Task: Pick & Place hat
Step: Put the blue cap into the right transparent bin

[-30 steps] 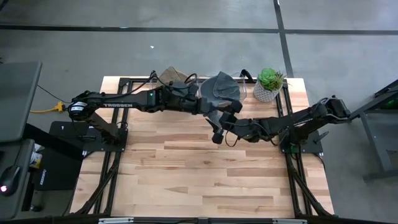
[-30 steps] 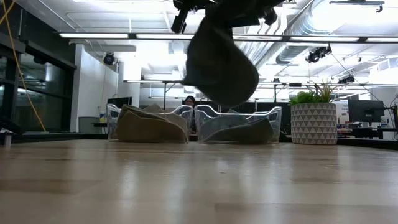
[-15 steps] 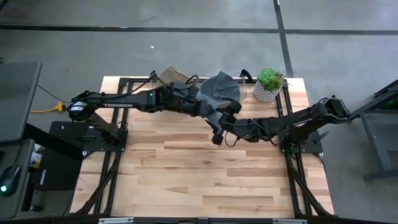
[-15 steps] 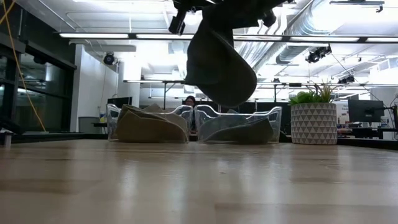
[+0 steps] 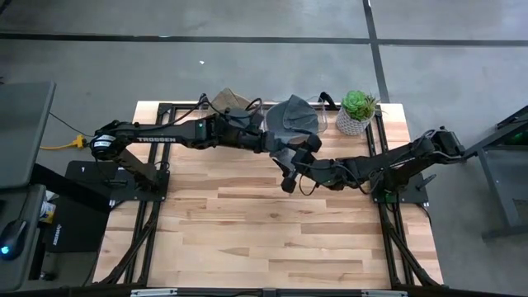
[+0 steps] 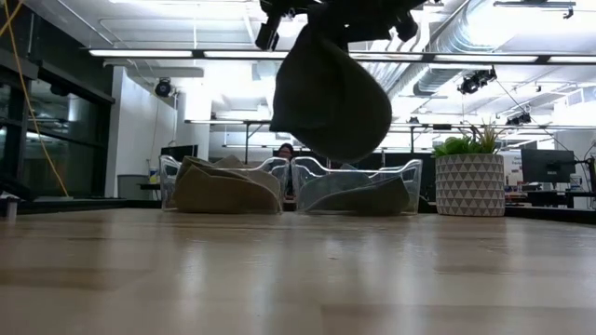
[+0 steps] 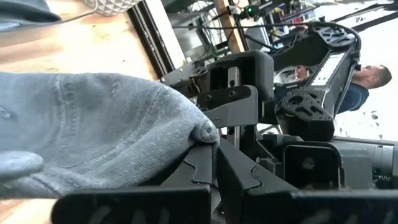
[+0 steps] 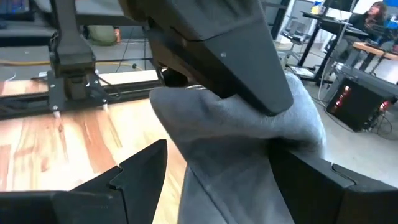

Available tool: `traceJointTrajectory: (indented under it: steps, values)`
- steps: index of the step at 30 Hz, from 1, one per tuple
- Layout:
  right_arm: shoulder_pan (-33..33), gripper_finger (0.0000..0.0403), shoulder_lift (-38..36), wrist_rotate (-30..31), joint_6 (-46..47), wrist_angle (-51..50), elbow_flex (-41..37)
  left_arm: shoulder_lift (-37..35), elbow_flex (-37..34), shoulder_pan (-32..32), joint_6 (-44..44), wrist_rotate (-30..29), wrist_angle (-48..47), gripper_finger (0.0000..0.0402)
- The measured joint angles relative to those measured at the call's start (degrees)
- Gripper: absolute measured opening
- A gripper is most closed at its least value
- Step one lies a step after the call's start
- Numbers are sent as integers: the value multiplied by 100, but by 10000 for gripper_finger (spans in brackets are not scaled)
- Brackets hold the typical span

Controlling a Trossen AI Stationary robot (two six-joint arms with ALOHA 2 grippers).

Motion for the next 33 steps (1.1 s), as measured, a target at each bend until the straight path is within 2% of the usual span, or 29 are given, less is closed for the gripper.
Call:
traceJointTrajectory:
  steps: [5,9,15,18,24,28,33]
  values:
    - [0,275,0,76,195,2,0,0,0,4,-57,22,205,0]
    - [111,275,-45,91,203,-35,0,4,142,2,-7,38,23,0]
    - [473,275,-248,898,176,-287,0,4,433,2,165,134,-72,0]
    - [732,275,-287,1320,-128,-295,0,4,586,0,269,106,-82,0]
    - [1265,275,-289,2317,-1354,176,0,236,997,0,505,-417,-163,0]
    - [1394,275,-291,3179,-1999,413,0,458,1380,0,614,-457,-143,0]
    - [1272,275,-291,3217,-2311,595,0,833,1836,-2,739,-324,-106,0]
